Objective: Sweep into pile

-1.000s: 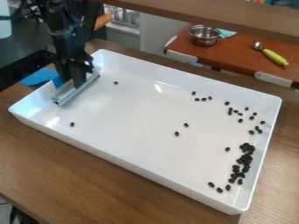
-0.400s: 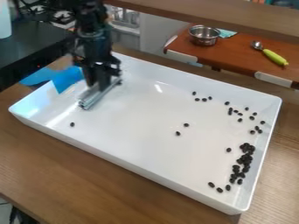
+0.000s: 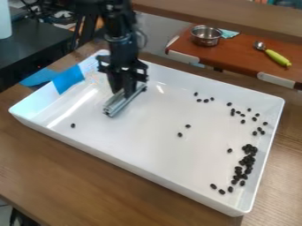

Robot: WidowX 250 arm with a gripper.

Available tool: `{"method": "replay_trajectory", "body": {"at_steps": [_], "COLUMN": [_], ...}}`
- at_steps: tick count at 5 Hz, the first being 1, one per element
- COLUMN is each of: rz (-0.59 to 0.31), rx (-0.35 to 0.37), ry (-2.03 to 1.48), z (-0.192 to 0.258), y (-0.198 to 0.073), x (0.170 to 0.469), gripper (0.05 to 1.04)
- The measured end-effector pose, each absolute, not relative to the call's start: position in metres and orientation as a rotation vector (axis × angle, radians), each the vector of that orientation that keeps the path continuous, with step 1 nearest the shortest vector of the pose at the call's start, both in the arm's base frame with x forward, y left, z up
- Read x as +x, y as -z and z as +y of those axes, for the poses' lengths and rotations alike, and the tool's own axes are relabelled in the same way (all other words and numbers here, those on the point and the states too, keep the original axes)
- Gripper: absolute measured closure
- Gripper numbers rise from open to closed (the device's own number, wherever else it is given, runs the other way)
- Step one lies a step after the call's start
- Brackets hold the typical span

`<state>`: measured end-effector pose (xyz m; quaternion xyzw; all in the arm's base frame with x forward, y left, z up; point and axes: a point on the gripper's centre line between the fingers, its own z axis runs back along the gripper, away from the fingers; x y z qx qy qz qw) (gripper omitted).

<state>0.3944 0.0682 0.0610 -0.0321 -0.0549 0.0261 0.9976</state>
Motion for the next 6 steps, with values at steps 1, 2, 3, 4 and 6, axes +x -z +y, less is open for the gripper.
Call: {"method": "replay_trajectory", "body": {"at_steps": [1,2,3,4,6], "rz": [-0.101,-0.110,-0.133,-0.142,-0.127], "rx": [-0.078,-0.089,-0.093,-0.104,-0.151], "ry": [-0.033,-0.023,-0.002,0.004,-0.017], "z": [0.039,0.012,-0.017,-0.041,-0.075], "y": [-0.057,-0.057,-0.058,-0.056,-0.058], "x": [0.400,0.406,0.413,0.422,0.430], "gripper": [0.758,0.758,0.758,0.758,0.758]}}
